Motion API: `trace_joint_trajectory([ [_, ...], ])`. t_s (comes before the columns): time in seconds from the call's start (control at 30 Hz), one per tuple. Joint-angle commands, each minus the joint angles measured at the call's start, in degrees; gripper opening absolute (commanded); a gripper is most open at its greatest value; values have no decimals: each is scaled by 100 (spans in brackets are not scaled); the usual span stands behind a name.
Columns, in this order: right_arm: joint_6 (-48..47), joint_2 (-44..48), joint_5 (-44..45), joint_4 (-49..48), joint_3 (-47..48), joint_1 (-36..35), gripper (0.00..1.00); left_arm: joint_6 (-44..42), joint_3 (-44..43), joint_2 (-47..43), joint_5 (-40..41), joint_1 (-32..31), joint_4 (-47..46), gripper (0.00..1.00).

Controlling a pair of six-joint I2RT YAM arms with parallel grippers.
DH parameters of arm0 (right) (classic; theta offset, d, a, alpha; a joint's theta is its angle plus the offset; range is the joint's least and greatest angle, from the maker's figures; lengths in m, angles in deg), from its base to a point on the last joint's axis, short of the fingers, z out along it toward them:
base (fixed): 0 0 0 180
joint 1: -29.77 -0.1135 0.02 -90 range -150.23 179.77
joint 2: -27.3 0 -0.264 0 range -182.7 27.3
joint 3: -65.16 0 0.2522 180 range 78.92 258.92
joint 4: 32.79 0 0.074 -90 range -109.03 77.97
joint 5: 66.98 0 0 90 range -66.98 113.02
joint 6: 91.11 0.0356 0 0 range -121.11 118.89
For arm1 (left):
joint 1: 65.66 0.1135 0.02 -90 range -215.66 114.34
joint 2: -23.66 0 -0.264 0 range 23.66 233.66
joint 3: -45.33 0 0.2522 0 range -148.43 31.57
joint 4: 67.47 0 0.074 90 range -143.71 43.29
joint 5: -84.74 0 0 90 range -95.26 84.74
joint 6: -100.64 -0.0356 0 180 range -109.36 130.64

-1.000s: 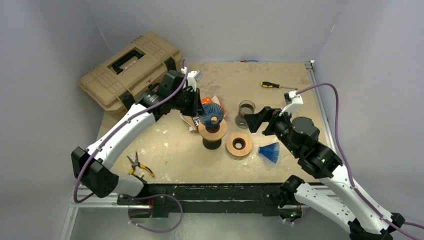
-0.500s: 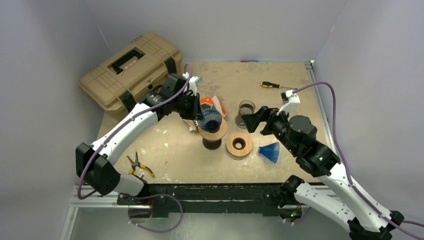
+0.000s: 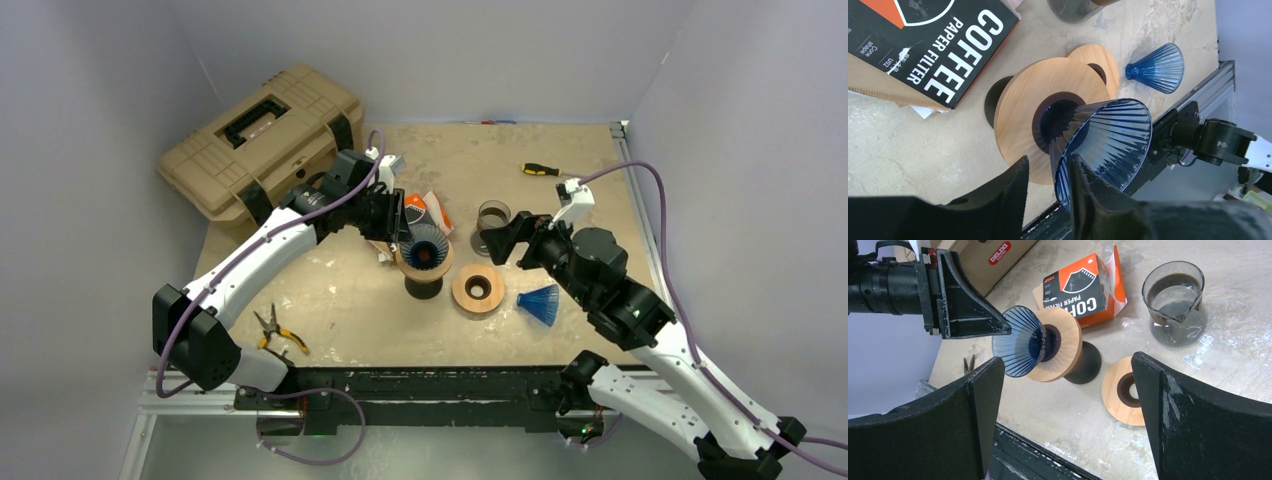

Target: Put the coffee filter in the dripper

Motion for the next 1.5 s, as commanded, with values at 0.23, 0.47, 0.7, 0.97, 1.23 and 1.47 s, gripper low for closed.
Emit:
trace_joint_trajectory([
  [0.23,3,-364,-503,-444,154,-25,99,-4,-62,-384,76,115,-265,53],
  [0.47,63,-1106,-1309,-902,206,-25,99,-25,47,-498,-67,269,-358,54],
  [0.7,178,-2199,-2011,-1094,464,-21,99,-37,267,-488,-266,371,-494,52],
  [0.97,229,-2750,-2024,-1252,608,42,99,-130,328,-372,-350,426,-525,51],
  [1.23,214,-2955,-1996,-1333,634,219,93,-146,397,-227,-396,443,-688,49],
  [1.47,174,-3081,-1892,-1336,645,333,83,-159,440,-200,-260,444,-713,46],
])
